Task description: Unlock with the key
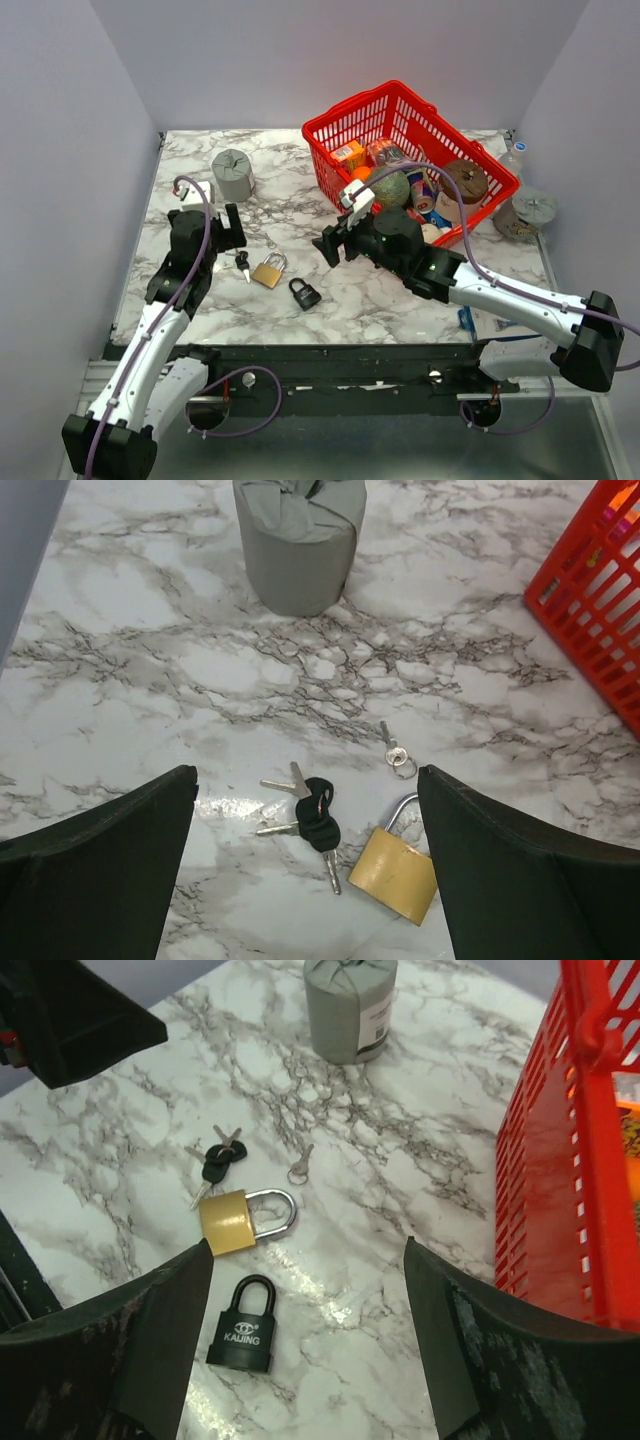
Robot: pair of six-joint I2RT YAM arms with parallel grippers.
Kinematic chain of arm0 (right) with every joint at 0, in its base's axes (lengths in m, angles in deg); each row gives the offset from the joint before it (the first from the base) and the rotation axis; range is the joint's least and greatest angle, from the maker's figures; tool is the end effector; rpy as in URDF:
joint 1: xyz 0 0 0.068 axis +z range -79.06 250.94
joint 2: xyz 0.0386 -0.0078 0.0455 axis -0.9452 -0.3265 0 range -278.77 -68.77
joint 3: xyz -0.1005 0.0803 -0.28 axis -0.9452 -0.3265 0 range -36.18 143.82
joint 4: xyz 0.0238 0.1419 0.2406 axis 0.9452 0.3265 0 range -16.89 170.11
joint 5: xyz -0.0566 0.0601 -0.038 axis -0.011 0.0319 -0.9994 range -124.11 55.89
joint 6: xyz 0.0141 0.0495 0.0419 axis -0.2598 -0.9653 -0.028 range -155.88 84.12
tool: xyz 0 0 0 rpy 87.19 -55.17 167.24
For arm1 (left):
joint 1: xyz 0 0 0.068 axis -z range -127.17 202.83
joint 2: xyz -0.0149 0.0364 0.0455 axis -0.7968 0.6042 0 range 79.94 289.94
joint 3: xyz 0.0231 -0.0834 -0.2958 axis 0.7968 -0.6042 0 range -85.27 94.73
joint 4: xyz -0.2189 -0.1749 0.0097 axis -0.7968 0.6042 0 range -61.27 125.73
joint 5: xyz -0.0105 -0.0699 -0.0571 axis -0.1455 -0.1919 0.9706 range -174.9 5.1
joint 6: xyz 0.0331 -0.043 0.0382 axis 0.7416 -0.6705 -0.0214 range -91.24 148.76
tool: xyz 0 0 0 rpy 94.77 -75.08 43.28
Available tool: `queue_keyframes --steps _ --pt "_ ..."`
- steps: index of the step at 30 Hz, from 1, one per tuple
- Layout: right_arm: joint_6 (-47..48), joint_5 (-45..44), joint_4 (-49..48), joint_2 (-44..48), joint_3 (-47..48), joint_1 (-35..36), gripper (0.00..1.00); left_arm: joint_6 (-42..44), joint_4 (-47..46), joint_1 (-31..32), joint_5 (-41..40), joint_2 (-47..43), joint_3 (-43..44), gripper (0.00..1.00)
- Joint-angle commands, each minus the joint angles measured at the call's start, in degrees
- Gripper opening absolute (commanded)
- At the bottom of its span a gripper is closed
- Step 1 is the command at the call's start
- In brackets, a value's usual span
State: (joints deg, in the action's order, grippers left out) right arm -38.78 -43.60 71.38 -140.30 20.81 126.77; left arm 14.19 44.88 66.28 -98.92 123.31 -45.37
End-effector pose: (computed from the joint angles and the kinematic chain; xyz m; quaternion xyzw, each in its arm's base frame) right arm 0.1864 0.2592 0.3621 -0.3009 0.7203 0.2485 0.5736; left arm 0.1854 -0.0313 0.3216 -0.0781 0.8105 -0.0418 0.5791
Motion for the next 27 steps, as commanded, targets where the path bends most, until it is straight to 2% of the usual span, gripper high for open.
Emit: queue_keyframes --steps 1,4,7,8,11,16,23,27 --pt "-2.02 -1.4 -6.15 1.21 -5.02 0.15 0.82 -0.11 2.49 -0.36 3.3 6.27 2.72 0.99" --pt "-1.85 -3.33 -7.66 3.93 -7.5 0.15 0.8 0.06 4.07 -0.36 2.34 11.54 4.21 0.96" --pt "-1.06 -3.95 -7.67 5.78 -8.65 0.15 0.78 0.77 4.95 -0.45 0.76 16.12 5.8 0.86" --pt "-0.71 -3.6 -7.75 6.13 -9.52 0.24 0.77 0.86 4.87 -0.53 0.23 17.08 6.06 0.79" --pt "-0.88 -3.6 -9.68 7.01 -11.28 0.24 0.77 1.29 4.43 -0.53 -0.13 20.86 6.94 0.72" --pt "-2.2 -2.11 -11.8 7.28 -14.01 0.24 0.77 3.84 5.65 -0.53 0.4 30.52 11.23 0.7" --pt "-1.77 -2.97 -12.59 7.54 -15.16 0.15 0.77 5.16 12.5 -0.53 1.28 45.29 19.07 0.48" --pt "-1.23 -4.65 -12.94 7.72 -15.68 0.15 0.77 5.16 13.3 -0.53 -0.3 45.84 18.73 0.48"
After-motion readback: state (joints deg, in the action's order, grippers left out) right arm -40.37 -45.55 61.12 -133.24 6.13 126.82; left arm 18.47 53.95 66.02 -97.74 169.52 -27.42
